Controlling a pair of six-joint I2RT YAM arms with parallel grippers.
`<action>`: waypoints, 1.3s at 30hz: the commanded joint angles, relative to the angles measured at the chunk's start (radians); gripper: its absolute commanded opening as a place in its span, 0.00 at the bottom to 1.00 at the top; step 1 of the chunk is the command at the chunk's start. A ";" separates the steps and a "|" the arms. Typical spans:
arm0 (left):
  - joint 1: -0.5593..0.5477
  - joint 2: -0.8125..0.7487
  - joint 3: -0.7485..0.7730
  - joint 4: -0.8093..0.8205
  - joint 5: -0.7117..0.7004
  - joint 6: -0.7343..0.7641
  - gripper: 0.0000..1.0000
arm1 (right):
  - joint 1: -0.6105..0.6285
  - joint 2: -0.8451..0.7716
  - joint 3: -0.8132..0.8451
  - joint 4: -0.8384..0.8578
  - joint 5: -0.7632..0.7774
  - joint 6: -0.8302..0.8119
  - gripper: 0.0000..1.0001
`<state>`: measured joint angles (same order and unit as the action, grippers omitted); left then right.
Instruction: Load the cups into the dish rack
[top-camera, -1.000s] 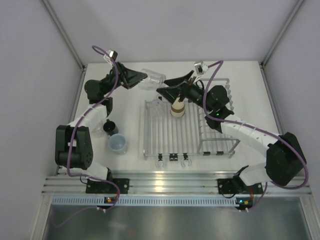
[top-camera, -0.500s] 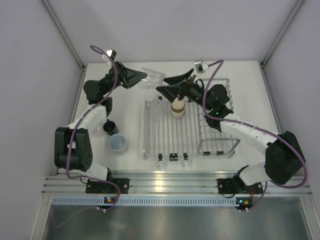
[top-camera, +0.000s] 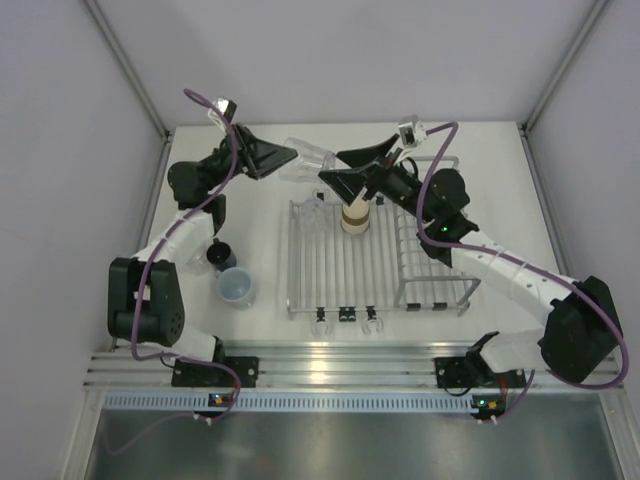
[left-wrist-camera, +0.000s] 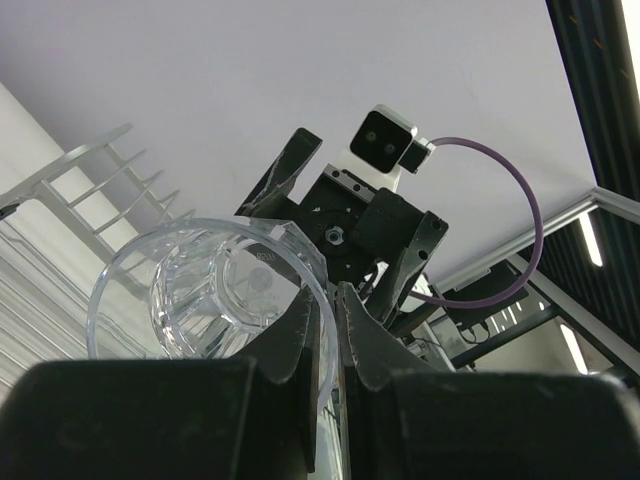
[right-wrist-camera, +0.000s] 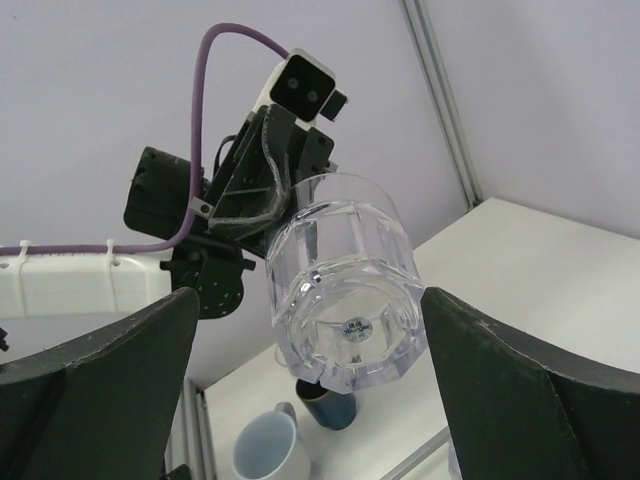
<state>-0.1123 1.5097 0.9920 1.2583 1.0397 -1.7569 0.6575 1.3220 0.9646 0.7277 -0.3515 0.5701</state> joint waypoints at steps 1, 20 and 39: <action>-0.006 -0.049 0.022 0.443 0.002 -0.009 0.00 | -0.015 -0.017 0.023 -0.004 0.019 -0.027 0.94; -0.006 -0.052 0.014 0.441 0.000 0.000 0.00 | -0.015 0.077 0.019 0.093 -0.014 0.040 0.94; -0.006 -0.046 0.007 0.441 0.000 0.007 0.00 | 0.031 0.186 0.106 0.161 -0.043 0.091 0.43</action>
<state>-0.1085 1.4986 0.9916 1.2606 1.0515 -1.7496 0.6739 1.4879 1.0149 0.8314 -0.3889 0.6521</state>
